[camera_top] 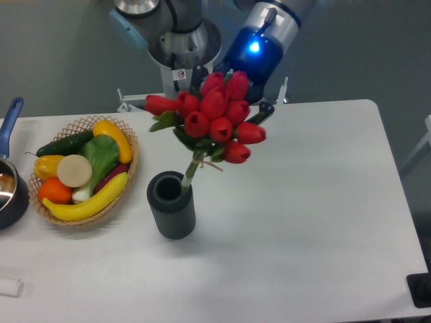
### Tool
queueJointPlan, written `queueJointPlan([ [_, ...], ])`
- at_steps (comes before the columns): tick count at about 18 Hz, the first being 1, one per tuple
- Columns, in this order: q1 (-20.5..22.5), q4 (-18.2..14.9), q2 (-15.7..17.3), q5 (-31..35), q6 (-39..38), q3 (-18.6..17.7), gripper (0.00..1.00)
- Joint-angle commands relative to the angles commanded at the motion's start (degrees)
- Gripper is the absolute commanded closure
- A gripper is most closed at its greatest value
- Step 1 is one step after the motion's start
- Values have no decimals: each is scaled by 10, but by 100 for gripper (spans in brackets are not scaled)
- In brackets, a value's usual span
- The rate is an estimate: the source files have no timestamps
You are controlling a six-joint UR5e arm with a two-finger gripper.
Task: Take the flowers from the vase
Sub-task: 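Carry the tulip bunch up and away from the vase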
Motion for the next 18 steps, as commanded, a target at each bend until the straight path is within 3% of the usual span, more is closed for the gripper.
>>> queueJointPlan([
  [4,28,7,-16,2,41,5,52],
  [9,62,9,-64,6,61,38,52],
  [13,65,9,-94,10,74,59,52],
  [18,70,9,-100,10,75,62,52],
])
